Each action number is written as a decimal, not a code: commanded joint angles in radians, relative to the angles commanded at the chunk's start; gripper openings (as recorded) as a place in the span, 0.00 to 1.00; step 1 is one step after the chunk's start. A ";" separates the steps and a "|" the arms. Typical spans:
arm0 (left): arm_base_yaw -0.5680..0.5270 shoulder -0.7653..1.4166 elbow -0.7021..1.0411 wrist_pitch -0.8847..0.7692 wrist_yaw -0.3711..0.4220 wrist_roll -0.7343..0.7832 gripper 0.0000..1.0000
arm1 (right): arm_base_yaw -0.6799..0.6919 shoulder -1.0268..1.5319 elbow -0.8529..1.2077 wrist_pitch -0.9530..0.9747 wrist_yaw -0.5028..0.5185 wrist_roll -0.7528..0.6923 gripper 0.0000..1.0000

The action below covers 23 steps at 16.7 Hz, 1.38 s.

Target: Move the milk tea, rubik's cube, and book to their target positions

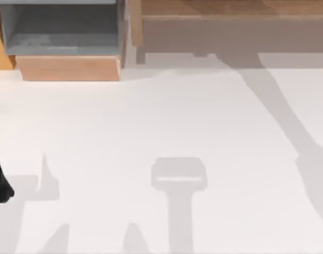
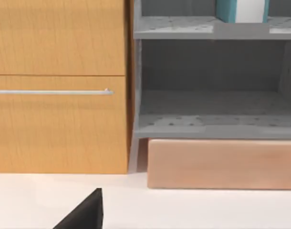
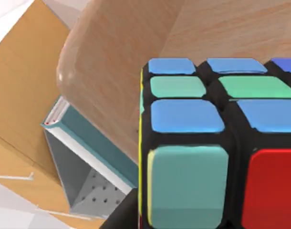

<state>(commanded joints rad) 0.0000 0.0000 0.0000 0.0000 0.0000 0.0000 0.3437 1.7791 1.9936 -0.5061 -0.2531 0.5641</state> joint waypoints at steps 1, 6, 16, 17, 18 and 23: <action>0.000 0.000 0.000 0.000 0.000 0.000 1.00 | -0.063 -0.055 -0.052 0.089 -0.010 -0.054 0.00; 0.000 0.000 0.000 0.000 0.000 0.000 1.00 | -0.382 -0.226 -0.325 0.440 -0.025 -0.323 0.00; 0.000 0.000 0.000 0.000 0.000 0.000 1.00 | -0.630 -0.258 -0.575 0.612 -0.007 -0.548 0.00; 0.000 0.000 0.000 0.000 0.000 0.000 1.00 | -0.627 -0.255 -0.574 0.610 -0.006 -0.546 0.00; 0.000 0.000 0.000 0.000 0.000 0.000 1.00 | -0.628 -0.253 -0.572 0.608 -0.006 -0.546 0.00; 0.000 0.000 0.000 0.000 0.000 0.000 1.00 | -0.654 -0.165 -0.421 0.548 0.025 -0.531 0.00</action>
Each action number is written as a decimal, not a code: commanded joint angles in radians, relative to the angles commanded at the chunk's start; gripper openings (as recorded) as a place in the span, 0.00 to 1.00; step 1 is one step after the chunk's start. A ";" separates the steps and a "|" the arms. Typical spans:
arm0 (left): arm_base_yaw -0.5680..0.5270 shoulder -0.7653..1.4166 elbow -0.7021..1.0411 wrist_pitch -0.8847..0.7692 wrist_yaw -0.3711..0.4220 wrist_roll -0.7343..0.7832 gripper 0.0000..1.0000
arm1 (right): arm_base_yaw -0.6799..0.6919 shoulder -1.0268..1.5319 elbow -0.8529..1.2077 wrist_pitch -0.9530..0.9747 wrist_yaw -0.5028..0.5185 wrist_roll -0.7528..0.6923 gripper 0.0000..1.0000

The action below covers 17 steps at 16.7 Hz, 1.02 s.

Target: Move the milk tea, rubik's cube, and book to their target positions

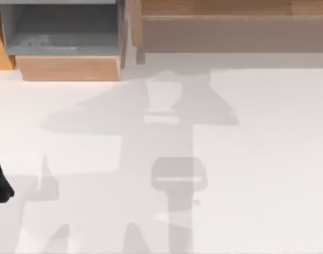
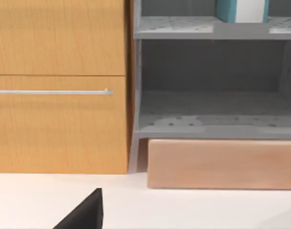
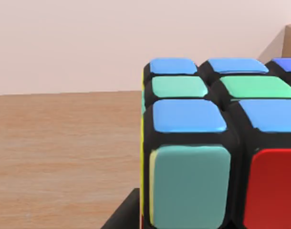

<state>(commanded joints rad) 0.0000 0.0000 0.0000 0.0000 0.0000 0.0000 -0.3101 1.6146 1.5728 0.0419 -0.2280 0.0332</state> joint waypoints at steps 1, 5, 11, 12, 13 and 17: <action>0.000 0.000 0.000 0.000 0.000 0.000 1.00 | 0.002 0.031 0.046 -0.005 0.008 0.012 0.00; 0.000 0.000 0.000 0.000 0.000 0.000 1.00 | 0.033 0.166 0.210 0.000 0.031 0.048 0.00; 0.000 0.000 0.000 0.000 0.000 0.000 1.00 | 0.084 0.288 0.284 0.009 0.035 -0.016 0.00; 0.000 0.000 0.000 0.000 0.000 0.000 1.00 | 0.084 0.290 0.283 0.009 0.035 -0.019 0.00; 0.000 0.000 0.000 0.000 0.000 0.000 1.00 | 0.084 0.290 0.283 0.009 0.035 -0.019 0.00; 0.000 0.000 0.000 0.000 0.000 0.000 1.00 | 0.084 0.290 0.283 0.009 0.035 -0.019 0.15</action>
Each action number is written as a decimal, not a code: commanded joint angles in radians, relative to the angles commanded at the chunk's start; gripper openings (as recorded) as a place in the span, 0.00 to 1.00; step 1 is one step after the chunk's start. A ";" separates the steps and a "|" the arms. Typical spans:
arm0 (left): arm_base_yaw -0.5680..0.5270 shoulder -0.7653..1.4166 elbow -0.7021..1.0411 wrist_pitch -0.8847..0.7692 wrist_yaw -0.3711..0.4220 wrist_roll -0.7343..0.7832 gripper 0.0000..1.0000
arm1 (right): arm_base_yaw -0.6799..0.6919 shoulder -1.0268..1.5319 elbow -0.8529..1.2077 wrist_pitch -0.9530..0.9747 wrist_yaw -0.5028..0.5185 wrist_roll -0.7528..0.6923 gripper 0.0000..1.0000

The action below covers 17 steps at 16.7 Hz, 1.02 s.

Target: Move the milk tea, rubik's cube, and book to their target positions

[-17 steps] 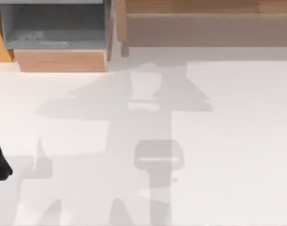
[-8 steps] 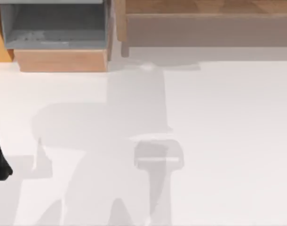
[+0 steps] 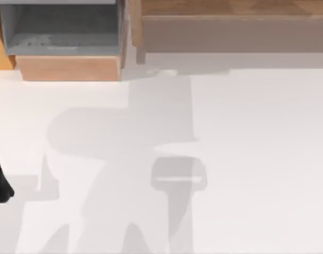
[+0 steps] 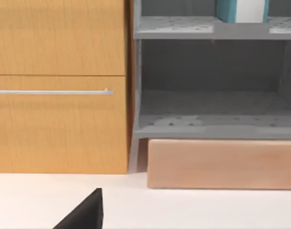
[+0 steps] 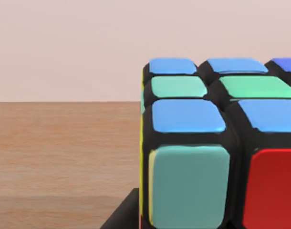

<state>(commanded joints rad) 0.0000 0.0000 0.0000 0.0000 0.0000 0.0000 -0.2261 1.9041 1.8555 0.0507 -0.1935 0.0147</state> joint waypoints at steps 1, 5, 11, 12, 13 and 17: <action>0.000 0.000 0.000 0.000 0.000 0.000 1.00 | 0.000 0.000 0.000 0.000 0.000 0.000 0.23; 0.000 0.000 0.000 0.000 0.000 0.000 1.00 | 0.000 0.000 0.000 0.000 0.000 0.000 0.53; 0.000 0.000 0.000 0.000 0.000 0.000 1.00 | 0.000 0.000 0.000 0.000 0.000 0.000 0.98; 0.000 0.000 0.000 0.000 0.000 0.000 1.00 | 0.000 0.000 0.000 0.000 0.000 0.000 1.00; 0.000 0.000 0.000 0.000 0.000 0.000 1.00 | 0.000 0.000 0.000 0.000 0.000 0.000 1.00; 0.000 0.000 0.000 0.000 0.000 0.000 1.00 | 0.000 0.000 0.000 0.000 0.000 0.000 1.00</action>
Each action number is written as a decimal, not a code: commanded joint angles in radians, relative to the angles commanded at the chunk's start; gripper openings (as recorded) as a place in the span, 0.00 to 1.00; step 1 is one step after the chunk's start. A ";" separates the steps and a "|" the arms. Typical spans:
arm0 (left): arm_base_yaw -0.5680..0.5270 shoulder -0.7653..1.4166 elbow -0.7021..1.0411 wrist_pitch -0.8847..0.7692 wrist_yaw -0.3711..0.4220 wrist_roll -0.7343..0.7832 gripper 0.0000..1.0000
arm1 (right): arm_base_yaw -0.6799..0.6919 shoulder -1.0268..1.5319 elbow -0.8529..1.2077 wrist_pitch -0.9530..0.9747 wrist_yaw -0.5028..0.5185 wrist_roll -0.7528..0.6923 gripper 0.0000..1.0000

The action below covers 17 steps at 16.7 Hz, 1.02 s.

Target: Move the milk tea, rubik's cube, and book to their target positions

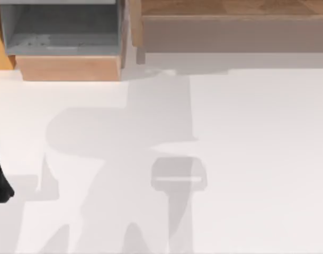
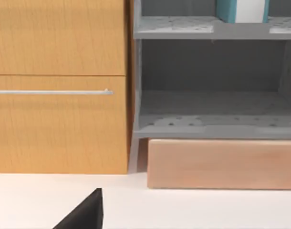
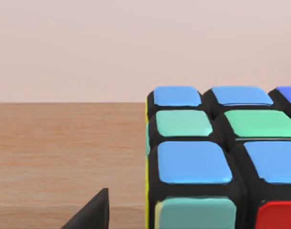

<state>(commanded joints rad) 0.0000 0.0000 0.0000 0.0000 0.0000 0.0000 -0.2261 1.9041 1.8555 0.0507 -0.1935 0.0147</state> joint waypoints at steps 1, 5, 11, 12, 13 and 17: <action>0.000 0.000 0.000 0.000 0.000 0.000 1.00 | 0.000 0.000 0.000 0.000 0.000 0.000 1.00; 0.000 0.000 0.000 0.000 0.000 0.000 1.00 | -0.005 -0.017 -0.018 0.005 -0.002 0.000 1.00; 0.000 0.000 0.000 0.000 0.000 0.000 1.00 | -0.017 -0.122 -0.156 0.035 -0.016 0.001 1.00; 0.000 0.000 0.000 0.000 0.000 0.000 1.00 | -0.017 -0.122 -0.156 0.035 -0.016 0.001 1.00; 0.000 0.000 0.000 0.000 0.000 0.000 1.00 | -0.017 -0.122 -0.156 0.035 -0.016 0.001 1.00; 0.000 0.000 0.000 0.000 0.000 0.000 1.00 | -0.007 -0.148 -0.174 0.036 -0.013 0.005 1.00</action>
<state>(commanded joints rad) 0.0000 0.0000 0.0000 0.0000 0.0000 0.0000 -0.2331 1.7561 1.6817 0.0870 -0.2066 0.0198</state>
